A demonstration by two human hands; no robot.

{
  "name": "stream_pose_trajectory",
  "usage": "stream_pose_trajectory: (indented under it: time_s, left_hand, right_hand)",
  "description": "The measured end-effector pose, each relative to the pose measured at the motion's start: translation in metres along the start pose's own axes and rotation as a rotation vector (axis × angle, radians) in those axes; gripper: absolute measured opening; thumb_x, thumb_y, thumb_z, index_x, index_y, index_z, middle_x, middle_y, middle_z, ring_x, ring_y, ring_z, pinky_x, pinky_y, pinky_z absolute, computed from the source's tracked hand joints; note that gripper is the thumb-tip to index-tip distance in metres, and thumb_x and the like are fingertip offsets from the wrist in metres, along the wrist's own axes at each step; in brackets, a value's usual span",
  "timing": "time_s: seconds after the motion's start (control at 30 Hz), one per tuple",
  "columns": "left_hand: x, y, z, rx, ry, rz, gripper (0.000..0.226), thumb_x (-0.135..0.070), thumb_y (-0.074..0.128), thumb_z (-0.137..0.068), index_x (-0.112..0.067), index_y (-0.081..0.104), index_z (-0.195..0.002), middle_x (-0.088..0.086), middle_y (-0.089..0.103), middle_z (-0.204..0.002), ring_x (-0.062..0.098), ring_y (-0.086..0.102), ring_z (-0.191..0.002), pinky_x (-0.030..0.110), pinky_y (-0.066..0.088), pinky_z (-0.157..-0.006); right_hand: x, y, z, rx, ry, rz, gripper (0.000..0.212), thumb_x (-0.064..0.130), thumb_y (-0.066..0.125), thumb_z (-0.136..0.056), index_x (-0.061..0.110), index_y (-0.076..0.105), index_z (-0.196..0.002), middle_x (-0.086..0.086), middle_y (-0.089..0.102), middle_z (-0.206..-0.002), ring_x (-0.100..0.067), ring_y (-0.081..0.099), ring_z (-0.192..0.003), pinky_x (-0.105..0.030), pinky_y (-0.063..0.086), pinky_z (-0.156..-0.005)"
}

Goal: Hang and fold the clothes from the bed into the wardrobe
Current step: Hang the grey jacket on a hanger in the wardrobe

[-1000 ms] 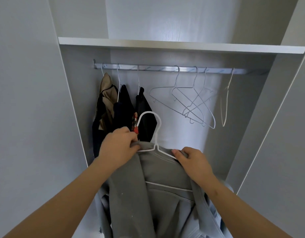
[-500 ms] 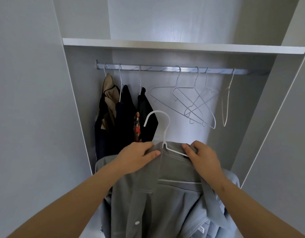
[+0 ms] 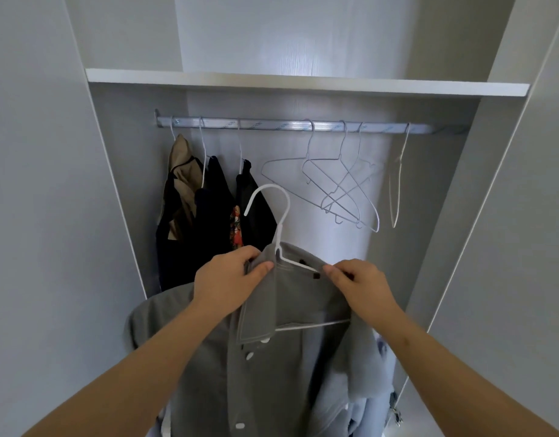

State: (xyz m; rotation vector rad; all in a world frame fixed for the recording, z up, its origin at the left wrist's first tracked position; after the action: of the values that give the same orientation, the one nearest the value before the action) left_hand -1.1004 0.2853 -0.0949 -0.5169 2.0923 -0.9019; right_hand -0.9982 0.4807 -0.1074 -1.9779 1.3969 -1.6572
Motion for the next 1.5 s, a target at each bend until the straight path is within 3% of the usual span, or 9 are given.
stream_pose_trajectory:
  time_s: [0.17, 0.3, 0.5, 0.67, 0.87, 1.03, 1.13, 1.37, 1.5]
  left_hand:
    - [0.001, -0.001, 0.005, 0.033, 0.014, 0.019, 0.024, -0.053, 0.057, -0.082, -0.03, 0.065, -0.085, -0.007, 0.062, -0.068, 0.002, 0.055, -0.064, 0.023, 0.043, -0.058]
    - [-0.002, -0.008, 0.006, -0.008, 0.034, 0.09, 0.021, -0.05, 0.061, -0.08, -0.03, 0.065, -0.081, -0.006, 0.06, -0.064, 0.003, 0.054, -0.062, 0.026, 0.044, -0.059]
    - [-0.03, -0.001, 0.017, -0.054, 0.218, -0.031, 0.031, -0.042, 0.062, -0.084, -0.035, 0.041, -0.063, -0.012, 0.034, -0.047, 0.004, 0.038, -0.05, 0.023, 0.032, -0.049]
    - [-0.008, -0.006, 0.02, -0.013, 0.253, -0.115, 0.018, -0.04, 0.062, -0.085, -0.023, 0.065, -0.09, -0.012, 0.051, -0.063, 0.004, 0.047, -0.062, 0.023, 0.038, -0.055]
    - [0.01, -0.01, 0.017, 0.141, 0.23, -0.098, 0.026, -0.048, 0.057, -0.086, -0.027, 0.061, -0.102, -0.013, 0.055, -0.086, 0.006, 0.052, -0.083, 0.02, 0.039, -0.068]
    - [-0.018, -0.016, 0.01, -0.04, 0.261, -0.099, 0.041, -0.06, 0.047, -0.082, -0.021, 0.057, -0.073, -0.01, 0.049, -0.06, 0.004, 0.045, -0.057, 0.02, 0.034, -0.05]
    - [-0.018, -0.017, 0.006, -0.047, 0.219, -0.025, 0.019, -0.041, 0.067, -0.08, -0.022, 0.066, -0.08, -0.01, 0.057, -0.065, 0.003, 0.05, -0.06, 0.023, 0.04, -0.054]
    - [-0.033, 0.012, 0.005, 0.098, 0.173, 0.06, 0.018, -0.042, 0.066, -0.08, -0.026, 0.066, -0.086, -0.009, 0.063, -0.076, 0.008, 0.058, -0.073, 0.028, 0.047, -0.064]
    - [-0.044, 0.042, 0.006, 0.221, 0.284, -0.317, 0.032, -0.042, 0.05, -0.091, -0.03, 0.052, -0.121, -0.006, 0.057, -0.112, 0.015, 0.054, -0.104, 0.031, 0.04, -0.085]
  right_hand:
    - [-0.012, -0.016, -0.005, -0.047, 0.068, 0.083, 0.029, 0.033, 0.04, -0.098, 0.024, 0.068, -0.101, 0.005, 0.061, -0.109, -0.017, 0.05, -0.108, -0.035, 0.033, -0.097]
    - [-0.029, 0.0, 0.0, 0.133, 0.22, 0.191, 0.048, 0.042, 0.026, -0.1, 0.02, 0.049, -0.064, 0.001, 0.055, -0.073, -0.028, 0.054, -0.088, -0.034, 0.037, -0.081]
    - [0.007, 0.024, -0.003, 0.049, 0.148, 0.178, 0.049, 0.044, 0.023, -0.1, 0.025, 0.04, -0.057, 0.009, 0.044, -0.062, -0.019, 0.046, -0.07, -0.031, 0.033, -0.068]
    - [0.002, 0.006, -0.008, -0.05, 0.193, 0.097, 0.054, 0.04, 0.036, -0.097, 0.016, 0.033, -0.048, 0.001, 0.041, -0.052, -0.018, 0.04, -0.055, -0.031, 0.032, -0.058]
    - [-0.017, -0.007, -0.004, -0.145, 0.366, 0.058, 0.046, 0.036, 0.039, -0.091, 0.014, 0.031, -0.052, -0.003, 0.039, -0.052, -0.019, 0.035, -0.052, -0.026, 0.03, -0.052]
    - [-0.009, -0.007, -0.006, -0.195, 0.271, -0.039, 0.052, 0.034, 0.039, -0.095, 0.017, 0.025, -0.049, 0.001, 0.032, -0.048, -0.016, 0.031, -0.05, -0.028, 0.026, -0.05]
    - [-0.014, -0.014, -0.004, -0.205, 0.271, -0.006, 0.053, 0.036, 0.035, -0.098, 0.013, 0.029, -0.051, -0.002, 0.038, -0.052, -0.016, 0.036, -0.052, -0.028, 0.027, -0.051]
    - [-0.048, -0.029, 0.014, -0.214, 0.402, 0.097, 0.049, 0.037, 0.036, -0.095, 0.003, 0.051, -0.063, -0.007, 0.049, -0.06, -0.022, 0.043, -0.059, -0.025, 0.03, -0.051]
    - [-0.086, -0.032, 0.023, -0.081, 0.552, 0.075, 0.047, 0.033, 0.04, -0.094, 0.004, 0.049, -0.059, -0.008, 0.051, -0.063, -0.024, 0.046, -0.061, -0.03, 0.036, -0.06]
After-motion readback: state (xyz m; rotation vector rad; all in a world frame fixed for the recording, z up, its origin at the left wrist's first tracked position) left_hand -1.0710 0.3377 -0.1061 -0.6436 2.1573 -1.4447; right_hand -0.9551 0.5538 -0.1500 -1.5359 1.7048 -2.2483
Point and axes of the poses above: each hand's wrist, its own z-axis away from the middle knuckle, its own y-axis out of the palm, x = y × z, the point moved 6 cm from there along -z, towards the middle knuckle
